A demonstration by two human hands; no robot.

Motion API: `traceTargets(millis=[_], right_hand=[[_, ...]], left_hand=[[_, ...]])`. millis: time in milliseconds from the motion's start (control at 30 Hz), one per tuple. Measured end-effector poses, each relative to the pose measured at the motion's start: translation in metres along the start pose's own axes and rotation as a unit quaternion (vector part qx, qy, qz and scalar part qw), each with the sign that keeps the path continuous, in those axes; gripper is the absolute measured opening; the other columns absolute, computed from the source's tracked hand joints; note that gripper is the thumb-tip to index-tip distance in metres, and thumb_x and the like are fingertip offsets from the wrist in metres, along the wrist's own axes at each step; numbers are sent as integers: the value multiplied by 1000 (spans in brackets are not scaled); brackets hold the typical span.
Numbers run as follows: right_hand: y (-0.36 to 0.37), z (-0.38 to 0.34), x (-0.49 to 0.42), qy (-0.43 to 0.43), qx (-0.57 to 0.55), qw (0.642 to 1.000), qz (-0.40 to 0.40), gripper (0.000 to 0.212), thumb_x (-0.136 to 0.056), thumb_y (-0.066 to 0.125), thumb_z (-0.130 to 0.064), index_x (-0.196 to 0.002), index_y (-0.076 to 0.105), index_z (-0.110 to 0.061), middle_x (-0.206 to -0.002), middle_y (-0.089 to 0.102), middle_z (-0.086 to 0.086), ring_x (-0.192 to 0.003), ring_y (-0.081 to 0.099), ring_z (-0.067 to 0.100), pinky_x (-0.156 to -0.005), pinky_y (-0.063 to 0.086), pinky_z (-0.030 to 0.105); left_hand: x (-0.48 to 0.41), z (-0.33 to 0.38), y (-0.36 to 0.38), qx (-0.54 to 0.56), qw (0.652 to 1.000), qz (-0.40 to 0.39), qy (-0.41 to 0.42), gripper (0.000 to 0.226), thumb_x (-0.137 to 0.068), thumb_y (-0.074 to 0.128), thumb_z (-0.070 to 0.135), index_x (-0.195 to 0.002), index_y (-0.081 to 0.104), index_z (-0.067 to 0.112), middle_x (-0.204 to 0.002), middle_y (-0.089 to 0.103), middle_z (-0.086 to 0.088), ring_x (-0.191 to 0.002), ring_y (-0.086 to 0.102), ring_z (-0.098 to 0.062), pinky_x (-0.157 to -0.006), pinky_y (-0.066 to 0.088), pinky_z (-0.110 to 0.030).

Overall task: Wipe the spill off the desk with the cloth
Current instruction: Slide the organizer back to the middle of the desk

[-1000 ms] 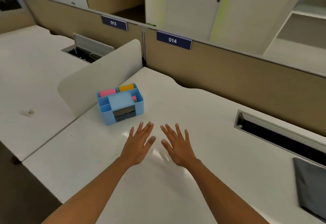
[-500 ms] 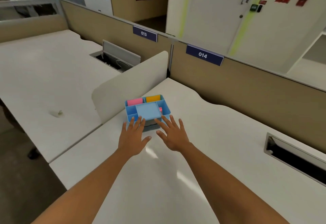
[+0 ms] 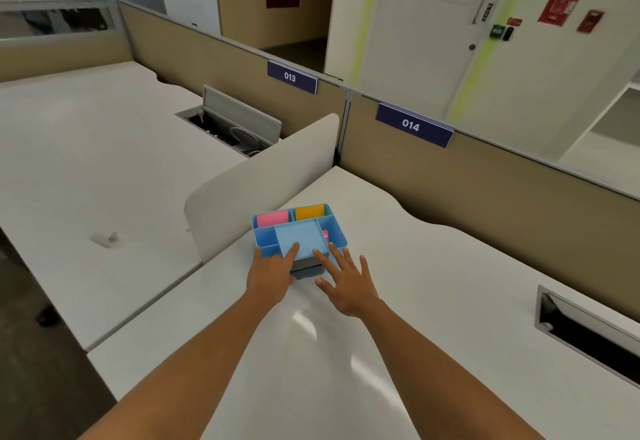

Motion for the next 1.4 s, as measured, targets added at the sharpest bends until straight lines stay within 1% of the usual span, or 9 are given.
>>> traceTargets(millis=[100,200,267,367,467,567,867,1167,1400], right_hand=[[4,2,-2,-4,4,1000,7,64,-98,25,-60,-149,-10,-47,-163,-17,-6,-151,-11,24,-119,-8,52],[4,4,-3,-10,18,1000,6,64,-98,24,-60,-147,-15,-48,-163,-18,-6,-151,-12,24,-119,-8,52],[3,6,-2,-17,42,999,10,66,-97,22,-61,-145,-21,-47,-162,-20,-5,-151,-14,25,-119,-8,52],[-4,12,5,-17,52,998,20,67,-93,15,-64,-142,-27,-45,-161,-24,-5,-150,-16,25,-119,-8,51],[-12,27,16,2,60,998,37,69,-95,18,-63,-139,-32,-44,-160,-28,-4,-149,-20,25,-119,-10,51],[-19,49,31,24,71,996,52,71,-96,20,-63,-138,-34,-44,-158,-32,-4,-148,-24,25,-118,-12,50],[-39,167,118,142,75,984,82,68,-95,10,-65,-139,-36,-42,-154,-39,-3,-145,-29,24,-117,-16,49],[-36,264,218,283,47,952,104,70,-84,-8,-71,-142,-35,-41,-153,-40,-3,-142,-35,25,-114,-20,53],[-5,305,270,328,10,942,67,71,-86,-2,-71,-138,-40,-39,-149,-43,-3,-143,-34,24,-113,-21,54]], left_hand=[[-4,-13,2,83,996,2,-44,73,-93,51,51,-151,12,29,-148,44,-12,-132,45,-27,-114,31,-43],[-3,-15,6,62,998,13,-28,58,-101,43,33,-153,18,34,-143,53,-7,-136,44,-26,-120,1,-54],[-2,-12,-2,130,990,46,-17,51,-101,45,25,-150,31,28,-134,60,-10,-130,50,-26,-121,8,-47],[-9,-4,-13,216,973,75,-12,49,-98,52,15,-146,41,21,-130,57,-16,-121,54,-27,-105,42,-32],[-16,15,-20,233,969,81,18,48,-96,53,4,-142,47,18,-128,57,-17,-116,57,-28,-97,51,-32],[-19,41,-19,265,961,76,27,42,-97,52,8,-139,51,15,-125,58,-15,-114,60,-28,-88,51,-22],[-26,200,-19,300,936,42,181,41,-96,57,8,-136,52,12,-122,61,-18,-110,61,-28,-106,47,-46],[-7,351,5,247,905,34,344,43,-98,54,11,-140,50,17,-127,60,-14,-112,60,-20,-98,48,-25],[0,411,56,226,896,-26,381,41,-99,53,11,-138,51,21,-124,56,-13,-113,57,-22,-98,52,-29]])
Point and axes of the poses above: each hand's wrist, its own x-axis away from the middle knuckle, its own y-axis out of the palm, z = x × y, the point moved 10 cm from there along -x, towards the middle knuckle
